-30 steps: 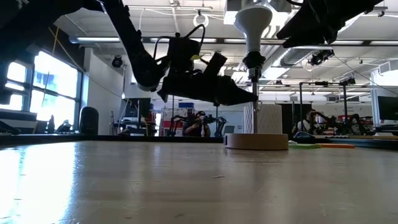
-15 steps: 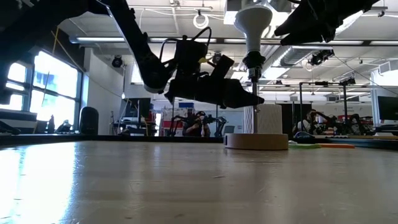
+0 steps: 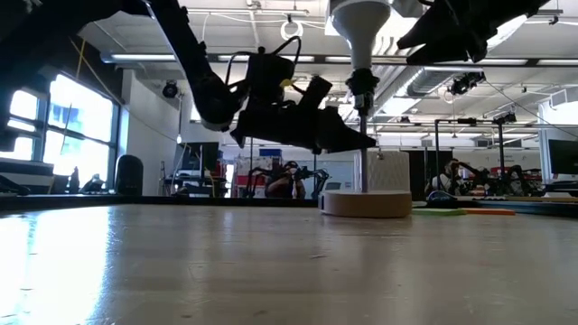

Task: Screw lightbulb
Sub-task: Remove the lightbulb from the lamp socket

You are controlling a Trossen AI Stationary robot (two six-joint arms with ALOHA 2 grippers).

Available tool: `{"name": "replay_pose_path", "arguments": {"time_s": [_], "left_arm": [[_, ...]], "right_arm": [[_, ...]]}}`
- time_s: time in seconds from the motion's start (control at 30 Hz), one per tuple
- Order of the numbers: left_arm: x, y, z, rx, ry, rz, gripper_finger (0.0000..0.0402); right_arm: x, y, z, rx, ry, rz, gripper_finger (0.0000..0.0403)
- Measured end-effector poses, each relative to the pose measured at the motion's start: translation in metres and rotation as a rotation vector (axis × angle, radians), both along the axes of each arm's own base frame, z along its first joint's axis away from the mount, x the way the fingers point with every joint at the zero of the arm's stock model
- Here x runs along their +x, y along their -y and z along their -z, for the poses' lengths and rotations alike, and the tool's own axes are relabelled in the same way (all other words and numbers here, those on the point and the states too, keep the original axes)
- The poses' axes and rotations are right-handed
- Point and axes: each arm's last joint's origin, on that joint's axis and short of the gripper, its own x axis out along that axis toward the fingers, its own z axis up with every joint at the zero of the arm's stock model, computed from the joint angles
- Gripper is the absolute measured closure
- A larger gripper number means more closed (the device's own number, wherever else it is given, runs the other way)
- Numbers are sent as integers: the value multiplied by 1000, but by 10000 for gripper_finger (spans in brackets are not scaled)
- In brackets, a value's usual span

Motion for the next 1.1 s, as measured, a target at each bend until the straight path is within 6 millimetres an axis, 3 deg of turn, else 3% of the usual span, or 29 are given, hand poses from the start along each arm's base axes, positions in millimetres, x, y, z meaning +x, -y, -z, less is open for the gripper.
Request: {"name": "replay_pose_path", "arguments": {"time_s": [0.67, 1.1], "left_arm": [[-89, 26, -7, -7, -110, -165, 369], [-112, 55, -9, -43, -175, -187, 369]], "right_arm": [[12, -2, 6, -8, 5, 6, 135], [14, -3, 6, -13, 11, -3, 135]]}}
